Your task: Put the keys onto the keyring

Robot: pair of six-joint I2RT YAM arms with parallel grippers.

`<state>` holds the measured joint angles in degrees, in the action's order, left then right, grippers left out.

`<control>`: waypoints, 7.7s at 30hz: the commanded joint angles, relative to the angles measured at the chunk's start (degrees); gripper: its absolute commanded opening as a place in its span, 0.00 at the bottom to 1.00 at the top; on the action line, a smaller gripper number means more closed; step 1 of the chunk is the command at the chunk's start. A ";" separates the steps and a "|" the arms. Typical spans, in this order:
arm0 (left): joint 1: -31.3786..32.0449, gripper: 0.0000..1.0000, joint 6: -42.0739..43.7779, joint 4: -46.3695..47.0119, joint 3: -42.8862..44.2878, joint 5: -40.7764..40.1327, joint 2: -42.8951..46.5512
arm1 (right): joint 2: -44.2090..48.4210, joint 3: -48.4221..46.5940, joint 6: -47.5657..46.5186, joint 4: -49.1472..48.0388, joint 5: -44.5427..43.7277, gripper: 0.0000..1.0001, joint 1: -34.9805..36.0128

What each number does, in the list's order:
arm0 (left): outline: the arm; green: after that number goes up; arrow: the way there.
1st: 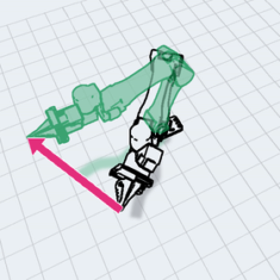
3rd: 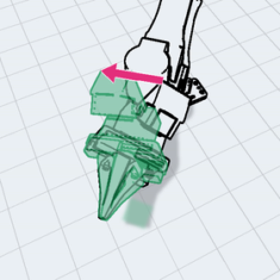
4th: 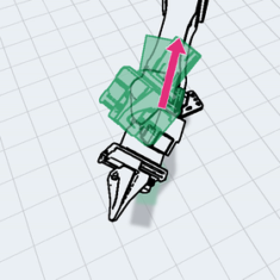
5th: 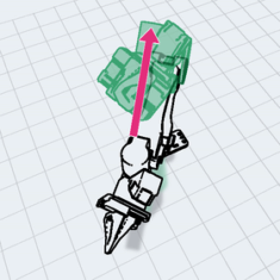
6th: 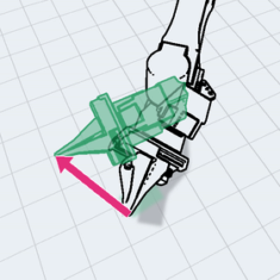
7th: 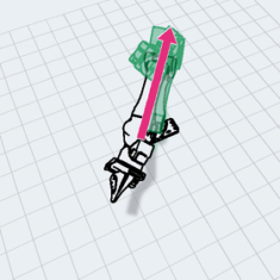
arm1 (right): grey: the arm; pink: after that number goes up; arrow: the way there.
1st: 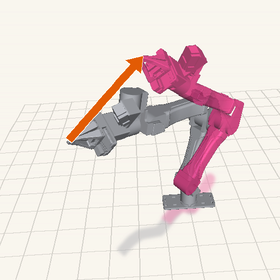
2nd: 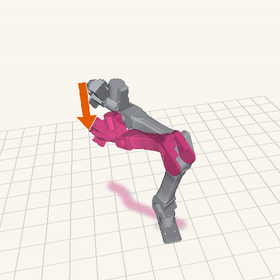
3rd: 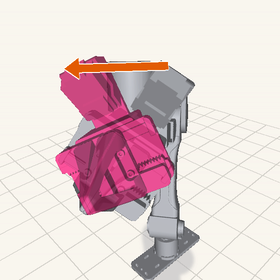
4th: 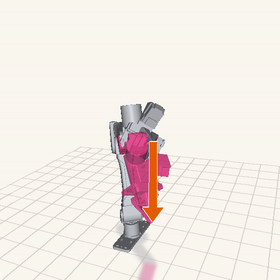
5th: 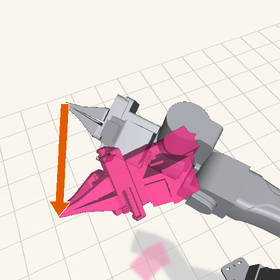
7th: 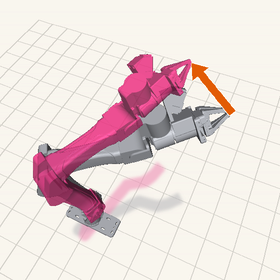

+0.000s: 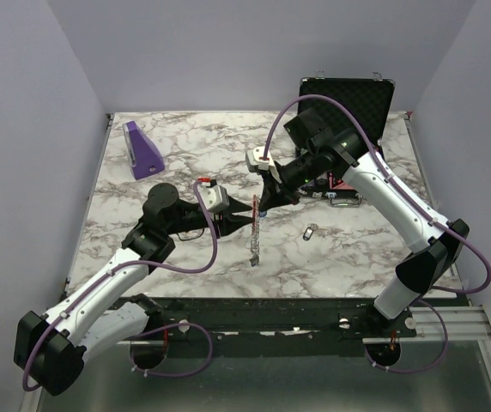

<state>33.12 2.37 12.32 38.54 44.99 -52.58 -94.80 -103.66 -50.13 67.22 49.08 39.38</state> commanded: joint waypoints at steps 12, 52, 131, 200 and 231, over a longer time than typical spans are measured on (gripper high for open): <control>0.28 0.37 0.97 2.19 -0.93 -1.84 0.81 | 1.29 -1.11 -0.85 0.81 0.31 0.01 0.44; 0.36 0.29 1.23 2.80 0.65 1.59 -1.21 | 0.41 -1.11 -0.85 1.42 3.65 0.01 0.44; -3.06 0.00 -11.09 -10.45 2.05 -1.31 3.62 | 6.29 10.92 13.38 -10.34 13.50 0.71 -14.64; -7.81 0.00 5.63 -22.07 1.36 -3.33 15.49 | -1.08 50.57 20.95 -42.08 -9.44 0.37 -30.50; -7.81 0.00 5.54 -22.25 1.36 -3.25 15.22 | -2.93 49.52 20.60 -41.73 -10.41 0.26 -28.48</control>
<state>25.56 7.18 -10.48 39.90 41.93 -37.56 -96.88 -52.56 -28.58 24.16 38.00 10.44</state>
